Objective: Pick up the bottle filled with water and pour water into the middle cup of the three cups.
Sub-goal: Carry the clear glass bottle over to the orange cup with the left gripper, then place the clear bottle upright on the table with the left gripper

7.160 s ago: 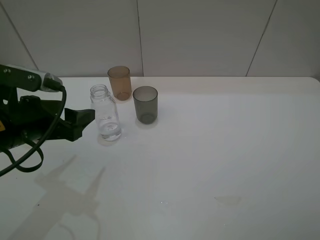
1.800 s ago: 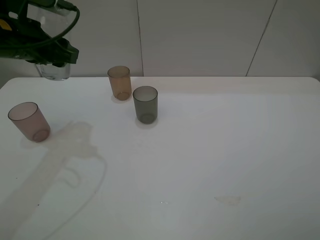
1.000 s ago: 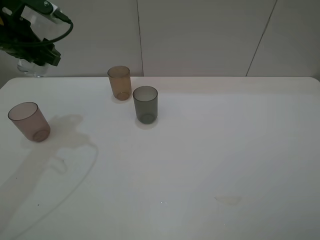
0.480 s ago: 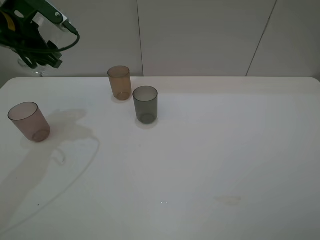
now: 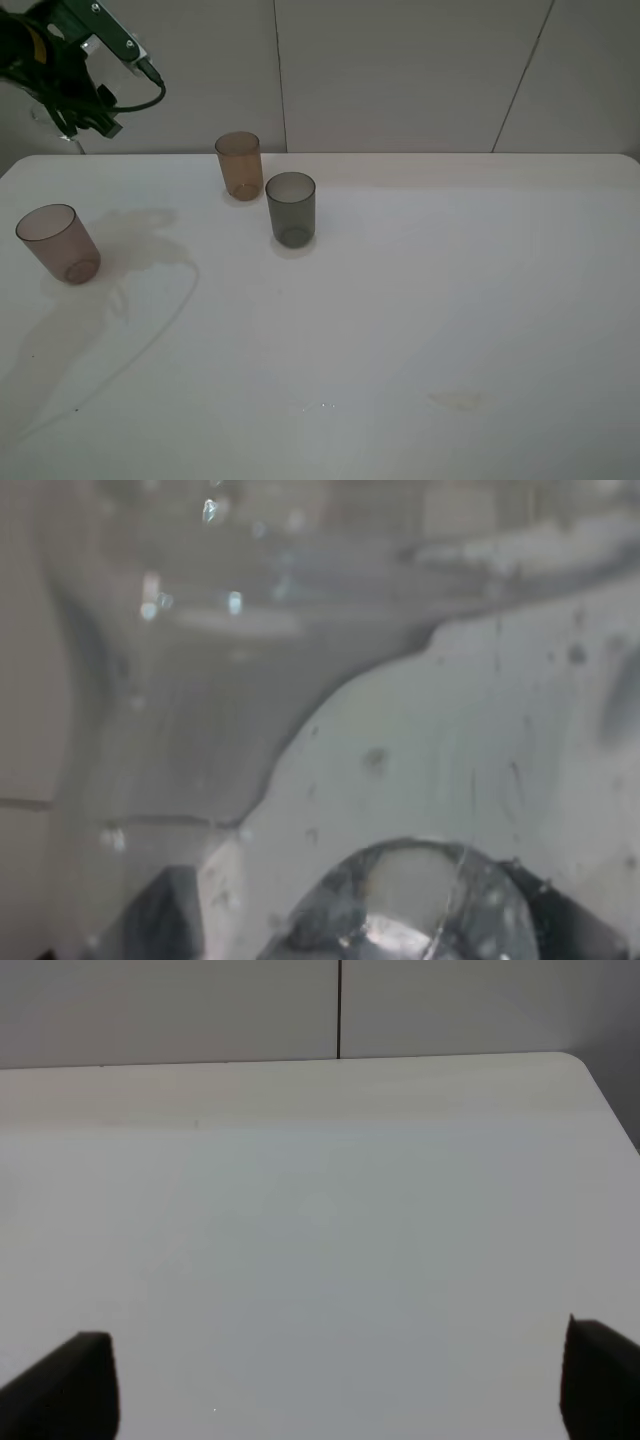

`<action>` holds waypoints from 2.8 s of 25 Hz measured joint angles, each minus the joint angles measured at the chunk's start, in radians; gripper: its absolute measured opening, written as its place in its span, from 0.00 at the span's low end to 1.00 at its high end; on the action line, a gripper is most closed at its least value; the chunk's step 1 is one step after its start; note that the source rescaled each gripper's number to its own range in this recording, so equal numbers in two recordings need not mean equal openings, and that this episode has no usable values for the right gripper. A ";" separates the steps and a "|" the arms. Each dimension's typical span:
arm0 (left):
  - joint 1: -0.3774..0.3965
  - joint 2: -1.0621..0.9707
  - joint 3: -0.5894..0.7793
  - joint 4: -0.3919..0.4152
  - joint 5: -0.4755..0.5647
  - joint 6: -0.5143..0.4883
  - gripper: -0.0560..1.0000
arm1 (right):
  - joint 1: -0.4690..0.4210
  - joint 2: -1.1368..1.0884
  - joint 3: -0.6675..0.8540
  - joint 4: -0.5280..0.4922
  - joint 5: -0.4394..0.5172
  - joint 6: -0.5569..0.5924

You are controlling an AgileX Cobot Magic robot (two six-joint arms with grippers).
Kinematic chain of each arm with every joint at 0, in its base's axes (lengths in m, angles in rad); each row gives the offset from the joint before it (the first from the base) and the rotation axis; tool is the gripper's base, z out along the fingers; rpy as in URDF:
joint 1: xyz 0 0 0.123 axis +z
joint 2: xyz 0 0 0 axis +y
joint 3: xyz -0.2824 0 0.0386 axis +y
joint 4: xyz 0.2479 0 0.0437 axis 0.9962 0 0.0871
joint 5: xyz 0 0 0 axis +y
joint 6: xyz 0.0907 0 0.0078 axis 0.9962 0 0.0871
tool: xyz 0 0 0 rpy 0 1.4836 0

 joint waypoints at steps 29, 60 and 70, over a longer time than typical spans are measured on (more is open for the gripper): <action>-0.140 0.256 -0.293 0.030 0.299 0.337 0.06 | 0.000 0.000 0.000 0.000 0.000 0.000; -0.172 0.367 -0.366 0.155 0.304 0.528 0.06 | 0.000 0.000 0.000 0.000 0.000 0.000; -0.185 0.376 -0.366 0.215 0.261 0.529 0.06 | 0.000 0.000 0.000 0.000 0.000 0.000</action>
